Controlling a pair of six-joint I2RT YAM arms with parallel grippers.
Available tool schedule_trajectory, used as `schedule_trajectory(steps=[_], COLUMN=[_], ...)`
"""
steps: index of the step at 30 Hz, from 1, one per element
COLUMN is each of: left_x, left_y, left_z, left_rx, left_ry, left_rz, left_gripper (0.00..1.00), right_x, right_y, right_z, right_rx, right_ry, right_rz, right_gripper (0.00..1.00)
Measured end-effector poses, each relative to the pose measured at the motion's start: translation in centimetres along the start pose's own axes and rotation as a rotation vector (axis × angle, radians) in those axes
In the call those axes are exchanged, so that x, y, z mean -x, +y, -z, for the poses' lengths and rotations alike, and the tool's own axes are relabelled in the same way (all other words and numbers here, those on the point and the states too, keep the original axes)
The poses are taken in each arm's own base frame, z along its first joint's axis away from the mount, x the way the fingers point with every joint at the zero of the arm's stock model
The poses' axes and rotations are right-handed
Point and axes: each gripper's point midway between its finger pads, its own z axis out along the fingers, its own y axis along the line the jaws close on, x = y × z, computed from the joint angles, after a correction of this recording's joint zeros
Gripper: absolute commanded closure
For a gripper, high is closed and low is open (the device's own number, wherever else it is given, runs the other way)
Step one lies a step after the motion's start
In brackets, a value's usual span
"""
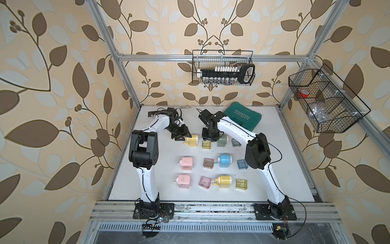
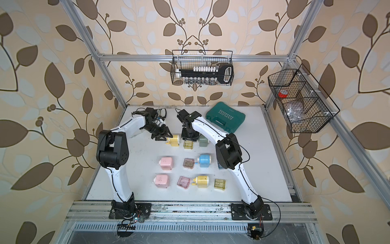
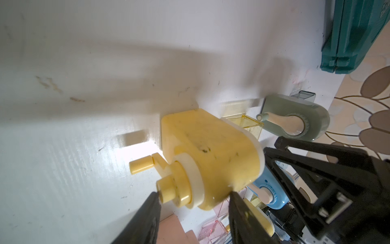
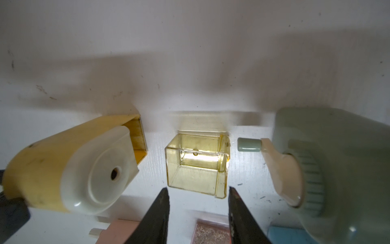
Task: Put the tray back into the pencil sharpener
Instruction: Pick up the container from the center of the board.
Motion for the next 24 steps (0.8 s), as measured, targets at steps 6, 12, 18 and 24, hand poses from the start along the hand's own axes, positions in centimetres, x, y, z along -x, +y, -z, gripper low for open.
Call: schedule_trajectory(steps=[6,12,18,24], left_x=[0.1,0.1,0.1,0.1], left_y=[0.0,0.0,0.0,0.0], left_z=[0.0,0.0,0.0,-0.1], left_rx=[-0.001,-0.001,-0.001,-0.002], left_ry=[-0.002,-0.002,-0.002,-0.001], left_rz=[-0.003,-0.004,-0.004,-0.004], left_gripper=[0.49,0.48,0.48,0.49], right_x=[-0.2,-0.4,-0.7,-1.1], right_y=[-0.4,-1.1,-1.6,-2.3], right_z=[0.0,0.0,-0.9,-2.6], right_rx=[-0.019,-0.046,-0.072,-0.105], right_ry=[0.007,0.013,0.034,0.065], right_rz=[-0.024,-0.038,-0.044,-0.046], right_gripper=[0.62,0.65,0.68,0.73])
